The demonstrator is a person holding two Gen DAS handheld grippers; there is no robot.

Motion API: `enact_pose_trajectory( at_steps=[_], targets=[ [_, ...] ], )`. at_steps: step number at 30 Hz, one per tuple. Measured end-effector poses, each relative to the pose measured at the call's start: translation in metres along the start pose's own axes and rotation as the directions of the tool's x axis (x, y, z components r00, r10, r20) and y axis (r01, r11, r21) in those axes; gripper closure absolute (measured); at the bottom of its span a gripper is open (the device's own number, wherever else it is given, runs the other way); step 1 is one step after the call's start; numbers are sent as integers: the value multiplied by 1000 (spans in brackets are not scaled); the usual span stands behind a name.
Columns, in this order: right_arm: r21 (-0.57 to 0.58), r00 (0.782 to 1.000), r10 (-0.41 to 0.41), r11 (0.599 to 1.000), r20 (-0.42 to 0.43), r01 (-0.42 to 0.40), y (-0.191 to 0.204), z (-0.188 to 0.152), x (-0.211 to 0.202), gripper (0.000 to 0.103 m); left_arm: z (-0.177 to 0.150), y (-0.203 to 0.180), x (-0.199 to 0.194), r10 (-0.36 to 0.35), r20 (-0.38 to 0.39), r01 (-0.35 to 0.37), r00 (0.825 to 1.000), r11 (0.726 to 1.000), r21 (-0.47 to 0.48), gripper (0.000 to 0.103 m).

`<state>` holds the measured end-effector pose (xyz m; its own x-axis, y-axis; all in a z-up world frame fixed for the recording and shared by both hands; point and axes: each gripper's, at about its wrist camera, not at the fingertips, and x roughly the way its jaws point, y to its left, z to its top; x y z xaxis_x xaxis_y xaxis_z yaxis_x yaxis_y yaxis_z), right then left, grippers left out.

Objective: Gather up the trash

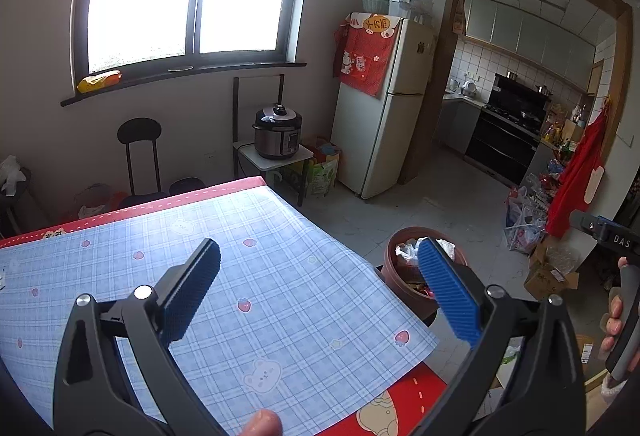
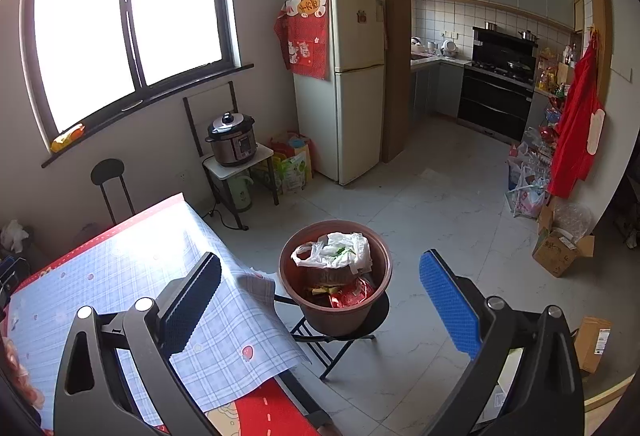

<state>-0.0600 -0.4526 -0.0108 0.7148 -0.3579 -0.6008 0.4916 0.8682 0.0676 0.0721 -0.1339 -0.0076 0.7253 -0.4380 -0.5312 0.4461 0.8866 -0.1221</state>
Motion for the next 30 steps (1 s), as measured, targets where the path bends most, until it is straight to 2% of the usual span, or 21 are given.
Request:
enact_pose_trajectory(
  at_steps=[10,30],
  targets=[
    [-19,999,-4,1000,34,4,11,-4,-17,6,1,-1,-10,34,31,-35,999,999,35,6],
    [6,999,-7,1000,53,6,13,-2,-24,6,15,-1,-17,22,62,-24,998,999,41,6]
  ],
)
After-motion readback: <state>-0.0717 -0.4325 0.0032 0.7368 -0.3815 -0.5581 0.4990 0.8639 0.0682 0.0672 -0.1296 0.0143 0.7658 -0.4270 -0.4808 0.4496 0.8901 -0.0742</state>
